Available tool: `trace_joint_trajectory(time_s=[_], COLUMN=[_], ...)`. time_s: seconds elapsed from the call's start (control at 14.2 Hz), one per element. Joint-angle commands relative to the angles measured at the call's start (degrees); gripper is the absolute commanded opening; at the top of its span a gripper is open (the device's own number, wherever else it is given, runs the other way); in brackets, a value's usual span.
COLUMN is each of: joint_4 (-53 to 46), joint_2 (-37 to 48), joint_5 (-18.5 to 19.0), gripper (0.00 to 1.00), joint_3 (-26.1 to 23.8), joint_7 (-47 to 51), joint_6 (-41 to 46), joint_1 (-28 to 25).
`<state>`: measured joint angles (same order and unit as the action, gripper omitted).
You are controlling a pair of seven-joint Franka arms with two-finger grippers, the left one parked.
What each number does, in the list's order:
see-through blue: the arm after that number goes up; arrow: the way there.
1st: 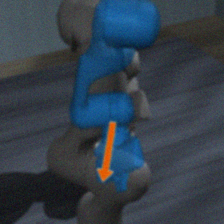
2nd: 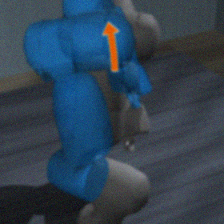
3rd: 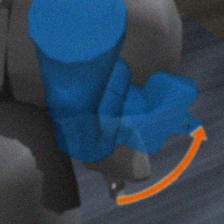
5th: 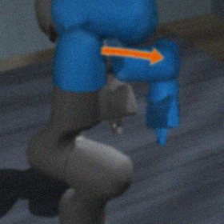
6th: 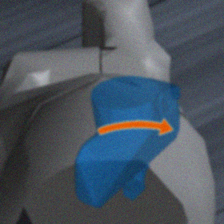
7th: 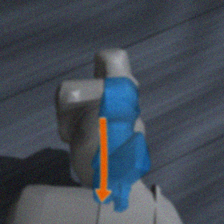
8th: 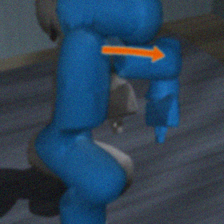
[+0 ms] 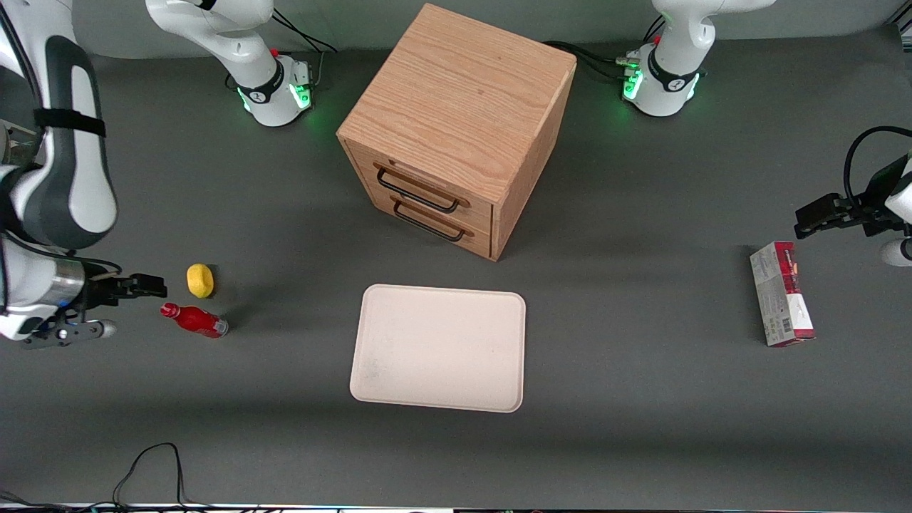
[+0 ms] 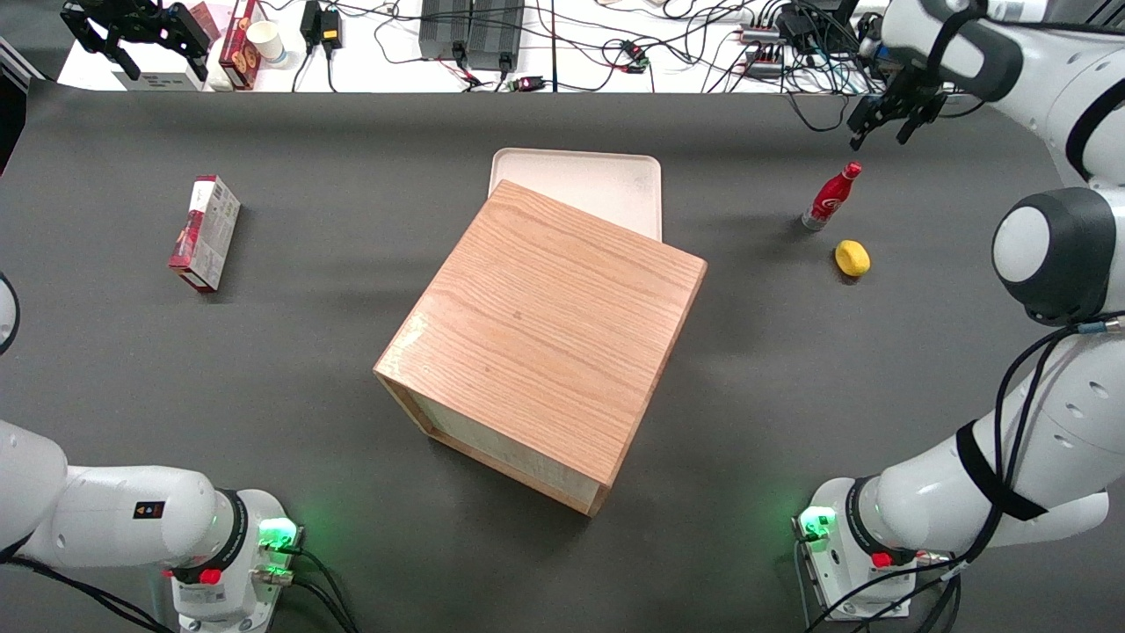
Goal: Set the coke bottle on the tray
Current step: 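Lower the open right gripper over the bottle cap and close it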
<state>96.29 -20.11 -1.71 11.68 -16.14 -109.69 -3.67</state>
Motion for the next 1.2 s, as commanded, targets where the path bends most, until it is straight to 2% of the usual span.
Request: trace_joint_trajectory(time_s=[0.0, 0.14, 0.85, 0.92, 0.99, 1.13], joint_4=[6.0, 7.2, 7.1, 7.2, 7.1, 7.2], joint_2=[1.0, -0.2, -2.3, -2.3, -2.2, -2.3], joint_5=[-1.0, -1.0, -1.1, -1.1, -1.1, -1.1], gripper=[1.0, 1.0, 0.99, 0.32, 0.0, 0.0], joint_3=[0.2, 0.1, 0.0, -0.1, -0.1, -0.1], joint_7=[-1.3, -1.3, -1.3, -0.4, -0.6, -0.4], joint_6=[-7.2, -9.8, -12.2, -12.5, -12.6, -12.7], joint_1=[-0.5, -0.5, -0.5, -0.6, -0.4, -0.8])
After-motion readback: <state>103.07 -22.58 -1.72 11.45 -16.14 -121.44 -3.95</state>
